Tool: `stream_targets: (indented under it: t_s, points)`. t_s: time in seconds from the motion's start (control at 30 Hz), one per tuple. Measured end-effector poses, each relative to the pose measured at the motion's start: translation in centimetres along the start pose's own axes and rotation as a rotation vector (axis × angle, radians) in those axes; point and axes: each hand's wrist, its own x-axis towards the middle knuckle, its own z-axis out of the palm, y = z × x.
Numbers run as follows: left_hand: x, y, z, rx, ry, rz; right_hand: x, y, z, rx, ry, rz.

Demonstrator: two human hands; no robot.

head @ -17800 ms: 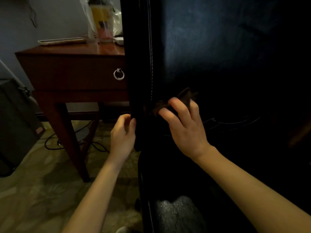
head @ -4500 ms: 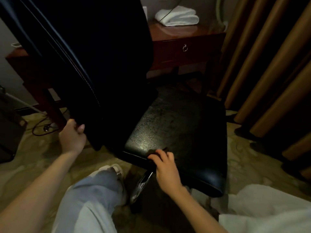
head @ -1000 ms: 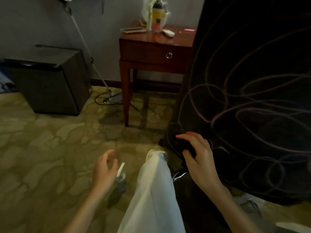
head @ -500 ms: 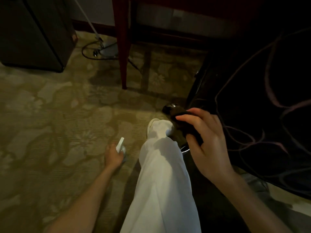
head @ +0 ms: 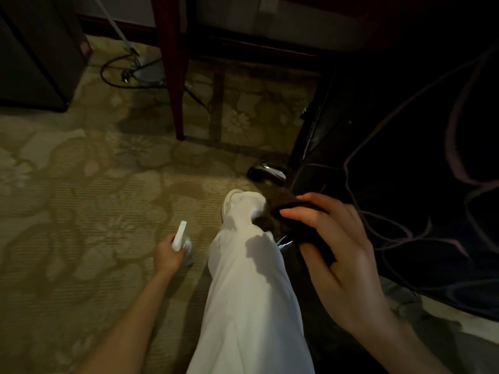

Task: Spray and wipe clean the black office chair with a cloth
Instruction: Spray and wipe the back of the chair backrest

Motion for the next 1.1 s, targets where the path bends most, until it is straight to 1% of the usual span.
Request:
stream_targets:
  t_s: [0.07, 0.13, 0.27, 0.33, 0.4, 0.47, 0.5, 0.6, 0.73, 0.8, 0.93, 1.0, 1.1]
  points:
    - [-1.8, 1.3, -1.2, -0.081, -0.015, 0.074, -0.5, -0.4, -0.6, 0.001, 0.013, 0.012]
    - [-3.8, 3.1, -2.7, -0.109, 0.003, 0.204, -1.2, -0.9, -1.6, -0.002, 0.040, 0.013]
    - [-8.4, 8.5, -6.1, 0.018, 0.105, 0.497, -2.9, -1.9, -4.6, -0.010, 0.094, 0.011]
    - [-11.5, 11.9, -7.6, 0.015, 0.123, 0.658, -4.1, -2.4, -6.4, -0.008, 0.135, 0.018]
    - [-15.3, 15.1, -9.0, -0.084, 0.062, 0.798, -5.5, -2.7, -8.1, -0.013, 0.189, 0.022]
    - [-19.4, 17.9, -10.1, -0.165, -0.024, 0.866, -6.8, -3.0, -9.9, -0.008, 0.248, 0.024]
    - [-21.3, 19.1, -10.6, -0.171, -0.013, 0.911, -7.4, -3.2, -10.9, -0.006, 0.275, 0.021]
    - [-26.9, 22.2, -11.6, -0.183, 0.099, 1.071, -9.0, -4.2, -13.8, -0.002, 0.358, 0.016]
    - [-35.5, 25.2, -12.0, -0.321, 0.122, 1.173, -11.1, -5.9, -18.0, -0.009, 0.478, -0.015]
    - [-39.6, 25.9, -12.1, -0.378, 0.144, 1.194, -12.3, -6.8, -19.9, -0.018, 0.532, -0.037]
    - [-46.6, 26.2, -13.0, -0.520, 0.102, 1.217, -15.0, -8.5, -22.9, -0.007, 0.631, -0.064]
    - [-49.2, 25.6, -13.5, -0.543, 0.071, 1.258, -16.3, -9.2, -24.0, 0.001, 0.675, -0.079]
    - [-51.9, 24.0, -13.8, -0.489, 0.067, 1.315, -18.3, -10.3, -25.1, 0.064, 0.728, -0.087]
